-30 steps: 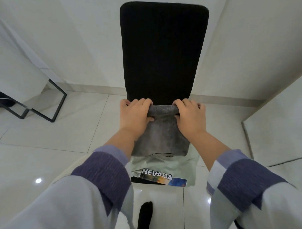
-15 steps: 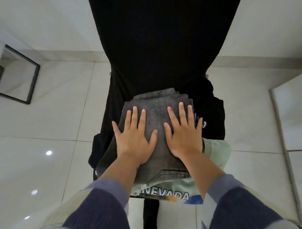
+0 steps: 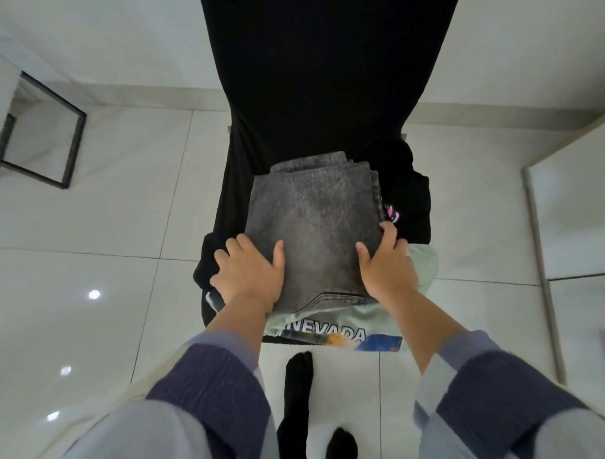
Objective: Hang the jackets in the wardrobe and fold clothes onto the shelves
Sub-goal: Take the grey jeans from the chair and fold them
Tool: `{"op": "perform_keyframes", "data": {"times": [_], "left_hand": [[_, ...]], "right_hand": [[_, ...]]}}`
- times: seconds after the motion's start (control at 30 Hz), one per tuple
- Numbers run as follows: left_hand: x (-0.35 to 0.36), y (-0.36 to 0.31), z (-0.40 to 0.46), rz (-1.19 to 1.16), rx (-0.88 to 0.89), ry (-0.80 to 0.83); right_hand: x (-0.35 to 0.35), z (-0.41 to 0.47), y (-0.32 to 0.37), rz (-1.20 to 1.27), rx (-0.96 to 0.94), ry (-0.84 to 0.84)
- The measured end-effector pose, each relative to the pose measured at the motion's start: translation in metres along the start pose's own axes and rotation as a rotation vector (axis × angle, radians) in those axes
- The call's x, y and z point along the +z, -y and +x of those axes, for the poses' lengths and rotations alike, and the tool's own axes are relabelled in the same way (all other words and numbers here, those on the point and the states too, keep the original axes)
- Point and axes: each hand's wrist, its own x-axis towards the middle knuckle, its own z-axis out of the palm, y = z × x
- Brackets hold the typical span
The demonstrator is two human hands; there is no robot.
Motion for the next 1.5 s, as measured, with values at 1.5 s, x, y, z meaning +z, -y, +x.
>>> {"op": "perform_keyframes", "data": {"times": [1.5], "left_hand": [[-0.290,-0.207,-0.172,-0.093,0.704,-0.161]], "right_hand": [[-0.344,-0.147,-0.071,0.783,0.203,-0.826]]}}
